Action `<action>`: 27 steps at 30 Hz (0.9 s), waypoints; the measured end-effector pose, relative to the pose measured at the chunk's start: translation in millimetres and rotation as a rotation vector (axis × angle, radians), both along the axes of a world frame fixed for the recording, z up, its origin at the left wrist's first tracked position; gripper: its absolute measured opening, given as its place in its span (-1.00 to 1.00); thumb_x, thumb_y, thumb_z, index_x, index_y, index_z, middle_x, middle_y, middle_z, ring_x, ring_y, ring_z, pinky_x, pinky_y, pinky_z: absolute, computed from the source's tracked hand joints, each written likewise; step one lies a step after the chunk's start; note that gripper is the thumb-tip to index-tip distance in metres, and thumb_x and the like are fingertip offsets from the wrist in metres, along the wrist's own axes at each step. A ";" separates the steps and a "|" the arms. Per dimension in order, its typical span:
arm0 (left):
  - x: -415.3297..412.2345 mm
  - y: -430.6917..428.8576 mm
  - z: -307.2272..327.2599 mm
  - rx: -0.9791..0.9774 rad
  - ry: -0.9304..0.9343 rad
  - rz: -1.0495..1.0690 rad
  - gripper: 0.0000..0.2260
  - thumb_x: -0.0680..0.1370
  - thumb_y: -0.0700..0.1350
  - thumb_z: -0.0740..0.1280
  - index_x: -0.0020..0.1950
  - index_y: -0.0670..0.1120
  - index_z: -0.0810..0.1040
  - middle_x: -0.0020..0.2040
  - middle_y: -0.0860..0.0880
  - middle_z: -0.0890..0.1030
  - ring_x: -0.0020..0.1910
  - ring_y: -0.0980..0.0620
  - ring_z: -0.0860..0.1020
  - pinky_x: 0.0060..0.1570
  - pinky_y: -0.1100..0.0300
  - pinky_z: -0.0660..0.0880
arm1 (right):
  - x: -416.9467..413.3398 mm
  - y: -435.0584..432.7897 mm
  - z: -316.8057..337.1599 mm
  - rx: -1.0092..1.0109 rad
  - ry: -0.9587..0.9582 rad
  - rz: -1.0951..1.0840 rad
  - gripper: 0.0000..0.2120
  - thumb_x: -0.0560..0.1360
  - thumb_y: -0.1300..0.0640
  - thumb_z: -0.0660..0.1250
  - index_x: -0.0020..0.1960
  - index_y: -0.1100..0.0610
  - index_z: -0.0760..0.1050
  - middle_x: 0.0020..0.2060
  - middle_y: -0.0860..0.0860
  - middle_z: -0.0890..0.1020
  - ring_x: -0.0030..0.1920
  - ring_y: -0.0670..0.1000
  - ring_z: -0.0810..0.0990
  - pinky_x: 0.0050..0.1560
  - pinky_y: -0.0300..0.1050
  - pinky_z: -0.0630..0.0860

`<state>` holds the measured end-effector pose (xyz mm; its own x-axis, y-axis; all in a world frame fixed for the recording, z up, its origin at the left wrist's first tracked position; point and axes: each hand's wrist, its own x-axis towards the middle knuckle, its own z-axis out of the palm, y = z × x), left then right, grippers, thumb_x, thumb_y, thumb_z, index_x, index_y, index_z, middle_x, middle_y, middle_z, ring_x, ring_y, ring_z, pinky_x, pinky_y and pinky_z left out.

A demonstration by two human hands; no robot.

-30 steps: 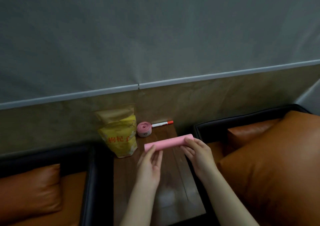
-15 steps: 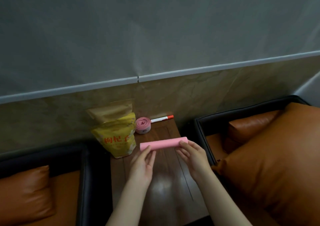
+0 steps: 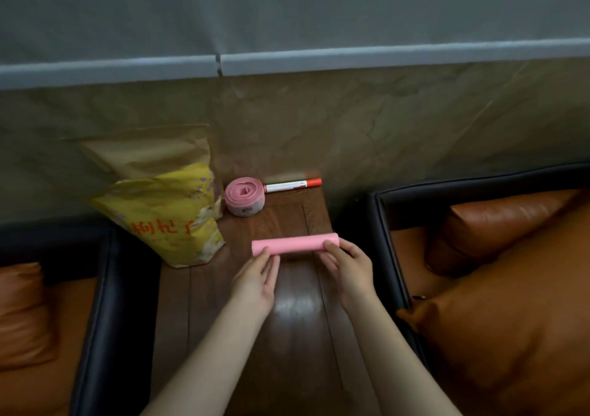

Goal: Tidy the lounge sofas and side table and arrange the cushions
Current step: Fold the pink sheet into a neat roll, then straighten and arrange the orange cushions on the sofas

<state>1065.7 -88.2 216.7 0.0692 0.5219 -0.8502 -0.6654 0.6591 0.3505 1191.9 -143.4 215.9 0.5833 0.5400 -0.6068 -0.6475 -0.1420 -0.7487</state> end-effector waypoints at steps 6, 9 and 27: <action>28.8 20.1 -25.8 0.043 0.112 -0.050 -0.85 0.50 -0.42 0.34 0.05 -0.30 0.50 -0.14 -0.18 0.58 -0.29 0.01 0.63 -0.07 0.20 0.61 | 33.9 23.6 -26.8 -0.024 -0.035 0.015 -0.86 0.45 0.43 0.37 -0.03 0.28 0.53 -0.14 0.22 0.62 -0.15 0.06 0.64 -0.15 -0.26 0.63; 43.7 39.3 -27.4 0.100 0.134 -0.064 -0.86 0.49 -0.45 0.34 -0.13 -0.25 0.46 -0.25 -0.19 0.60 -0.50 0.05 0.62 -0.29 0.22 0.60 | 51.6 45.7 -32.5 -0.014 -0.015 0.006 -0.84 0.46 0.43 0.38 0.00 0.26 0.53 -0.16 0.20 0.62 -0.16 0.05 0.62 -0.18 -0.27 0.62; 80.8 89.3 -50.1 0.194 0.181 0.078 -0.93 0.53 -0.33 0.36 -0.15 -0.26 0.54 -0.06 -0.27 0.59 -0.28 -0.02 0.63 -0.31 0.27 0.61 | 65.3 118.5 -64.8 -0.004 -0.104 -0.054 -0.81 0.46 0.33 0.42 0.05 0.19 0.56 -0.24 0.02 0.61 -0.25 -0.12 0.54 -0.36 -0.43 0.47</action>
